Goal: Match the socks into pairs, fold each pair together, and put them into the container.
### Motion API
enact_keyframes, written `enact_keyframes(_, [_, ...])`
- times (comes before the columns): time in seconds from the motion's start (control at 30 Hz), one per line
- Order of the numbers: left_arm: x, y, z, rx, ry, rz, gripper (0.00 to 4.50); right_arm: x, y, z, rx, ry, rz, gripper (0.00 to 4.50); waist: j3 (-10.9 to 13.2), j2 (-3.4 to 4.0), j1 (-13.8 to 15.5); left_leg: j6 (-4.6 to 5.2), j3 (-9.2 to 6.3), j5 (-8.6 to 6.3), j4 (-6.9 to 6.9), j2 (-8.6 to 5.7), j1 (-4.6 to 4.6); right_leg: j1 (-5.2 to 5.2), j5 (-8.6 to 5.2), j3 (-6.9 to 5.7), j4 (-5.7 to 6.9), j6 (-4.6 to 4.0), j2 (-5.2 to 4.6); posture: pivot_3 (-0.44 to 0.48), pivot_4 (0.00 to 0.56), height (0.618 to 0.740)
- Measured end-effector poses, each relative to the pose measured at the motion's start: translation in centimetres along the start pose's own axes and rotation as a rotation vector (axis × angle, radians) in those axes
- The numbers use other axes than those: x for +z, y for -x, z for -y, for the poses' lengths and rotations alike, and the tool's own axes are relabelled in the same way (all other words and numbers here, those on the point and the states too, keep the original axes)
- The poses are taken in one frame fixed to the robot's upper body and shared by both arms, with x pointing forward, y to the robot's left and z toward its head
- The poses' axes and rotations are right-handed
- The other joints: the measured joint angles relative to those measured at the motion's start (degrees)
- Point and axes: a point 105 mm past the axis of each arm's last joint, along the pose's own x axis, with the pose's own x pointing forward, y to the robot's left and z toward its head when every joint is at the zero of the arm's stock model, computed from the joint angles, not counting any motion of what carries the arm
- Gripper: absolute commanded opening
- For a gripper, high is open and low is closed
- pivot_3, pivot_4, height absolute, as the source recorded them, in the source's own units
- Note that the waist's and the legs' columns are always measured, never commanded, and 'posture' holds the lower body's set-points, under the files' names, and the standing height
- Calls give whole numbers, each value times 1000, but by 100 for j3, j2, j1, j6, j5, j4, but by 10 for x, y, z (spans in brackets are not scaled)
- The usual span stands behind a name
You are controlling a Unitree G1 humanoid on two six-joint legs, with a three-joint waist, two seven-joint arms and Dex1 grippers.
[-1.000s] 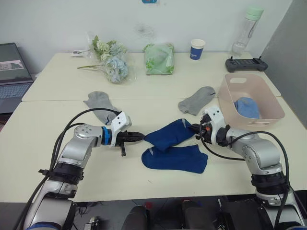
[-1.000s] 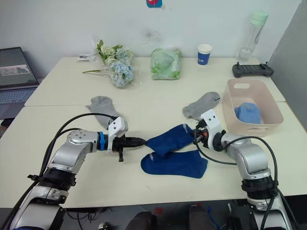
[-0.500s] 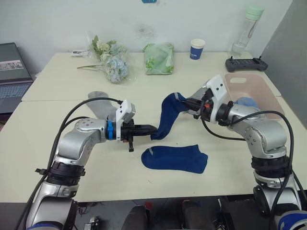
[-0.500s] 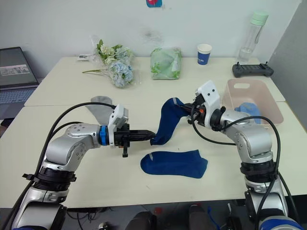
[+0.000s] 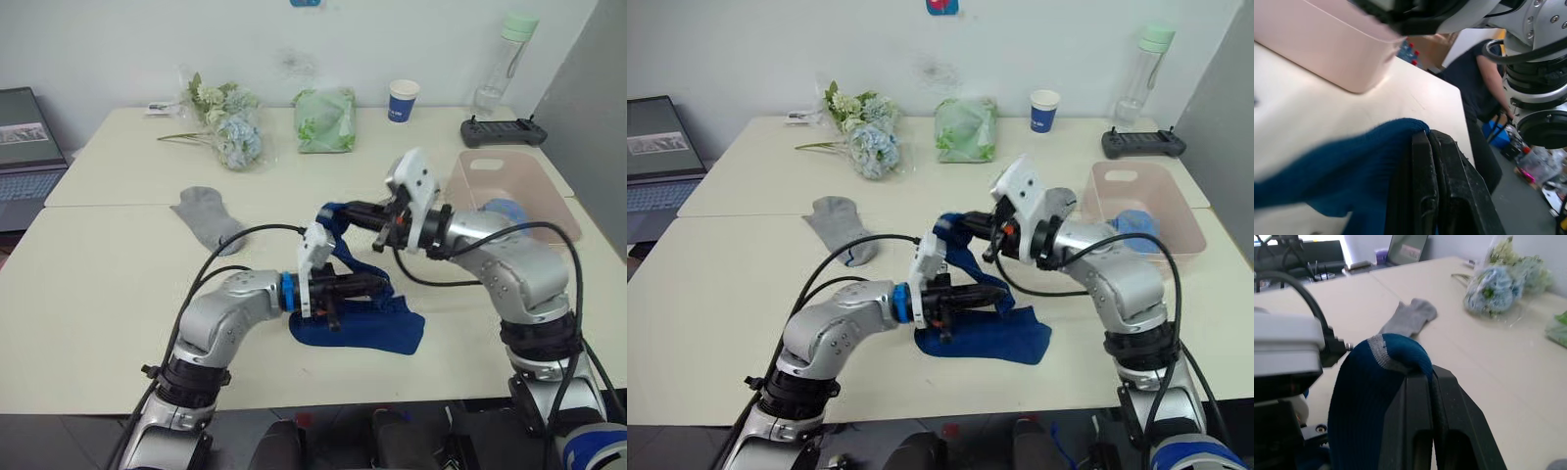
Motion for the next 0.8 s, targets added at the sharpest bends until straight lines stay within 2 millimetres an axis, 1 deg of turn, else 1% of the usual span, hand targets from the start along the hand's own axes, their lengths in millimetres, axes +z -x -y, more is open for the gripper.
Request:
enact_keyframes(0.03, [-3, 3, 1, 2, -2, -16, 190, -6, -2, -3, 6, -7, -11, 241, 0, 0, -8, 0, 0, 0, -2, 1, 0, -2, 0, 1, 1, 0, 1, 0, 150, 740])
enact_keyframes(0.1, [-8, 8, 1, 7, -3, -38, 573, -9, -7, -9, 19, -5, -8, 713, 0, 1, -13, -1, -1, 0, -2, 1, 0, -2, 0, -1, 1, 0, 2, 0, 150, 740])
enact_keyframes(0.17, [-11, 16, 3, 9, -16, -69, 1193, -6, -10, -13, 35, -5, 11, 1398, 0, 0, 4, -1, -2, 0, -1, 0, -1, 0, 0, -3, -4, 0, 0, 0, 150, 740])
enact_keyframes(0.27, [-13, 30, 2, 29, -41, -117, 2144, -3, -9, -14, 41, -20, 27, 2471, 0, 0, 12, -1, -2, 1, -1, -3, -1, 1, 0, -3, -7, 0, -2, 0, 150, 740])
enact_keyframes(0.33, [-10, 40, 0, 45, -54, -131, 2791, 4, -7, -14, 49, -67, 64, 3175, 1, 0, 14, -1, -5, 1, 0, -3, -2, 2, 0, -4, -7, 0, -3, 0, 150, 740])
enact_keyframes(0.37, [-9, 47, 0, 48, -69, -149, 3143, 8, -5, -15, 58, -95, 87, 3597, 1, 0, 13, -1, -7, 1, -1, -2, -2, 2, 0, -5, -7, 0, -2, 0, 150, 740])
enact_keyframes(0.43, [-2, 60, 1, 54, -98, -165, 3766, 14, 1, -13, 60, -126, 116, 4235, 2, 2, 15, -1, -7, 0, -2, -2, -2, 2, 0, -6, -7, -1, -2, 0, 150, 740])
enact_keyframes(0.47, [2, 67, 0, 58, -104, -168, 4012, 16, 5, -11, 55, -129, 119, 4478, 2, 2, 15, -1, -7, 0, -2, -2, -2, 2, 0, -7, -8, -1, -2, 0, 150, 740])
enact_keyframes(0.5, [6, 72, 1, 58, -110, -167, 4373, 17, 10, -9, 47, -132, 118, 4500, 2, 2, 19, 0, -6, 0, -2, -3, -2, 2, 0, -8, -9, -1, -3, 0, 150, 740])
enact_keyframes(0.57, [14, 79, 1, 56, -126, -164, 4440, 11, 19, -8, 36, -121, 88, 4500, 2, 1, 34, 1, -8, -1, -2, -5, -2, 5, -1, -10, -12, -1, -4, 0, 150, 740])
enact_keyframes(0.63, [26, 86, -6, 84, -172, -167, 4440, -10, 33, -10, 26, -119, 9, 4500, 3, 1, 64, 2, -9, -1, -2, -7, -3, 8, -1, -12, -16, 0, -4, 0, 150, 740])
enact_keyframes(0.7, [33, 99, -24, 164, -216, -172, 4440, -35, 46, -10, 6, -128, -91, 4500, 3, 1, 46, 2, 2, -1, -2, -9, 0, 7, -1, -16, -12, 0, -3, 0, 150, 740])
enact_keyframes(0.73, [33, 101, -28, 184, -223, -174, 4440, -41, 49, -10, -3, -128, -114, 4500, 3, 1, 38, 3, 5, -1, -2, -9, 0, 7, -1, -15, -10, 0, -2, 0, 150, 740])
enact_keyframes(0.77, [35, 101, -40, 224, -260, -166, 4440, -50, 56, -11, -16, -119, -151, 4500, 2, 2, 37, 3, 7, -1, -2, -10, 3, 7, -1, -15, -10, 0, -3, 0, 150, 740])
enact_keyframes(0.8, [37, 103, -58, 291, -304, -157, 4440, -62, 62, -14, -18, -122, -188, 4500, 3, 0, 39, 3, 4, -1, -2, -7, 2, 7, -1, -19, -11, 0, 0, 0, 150, 740])
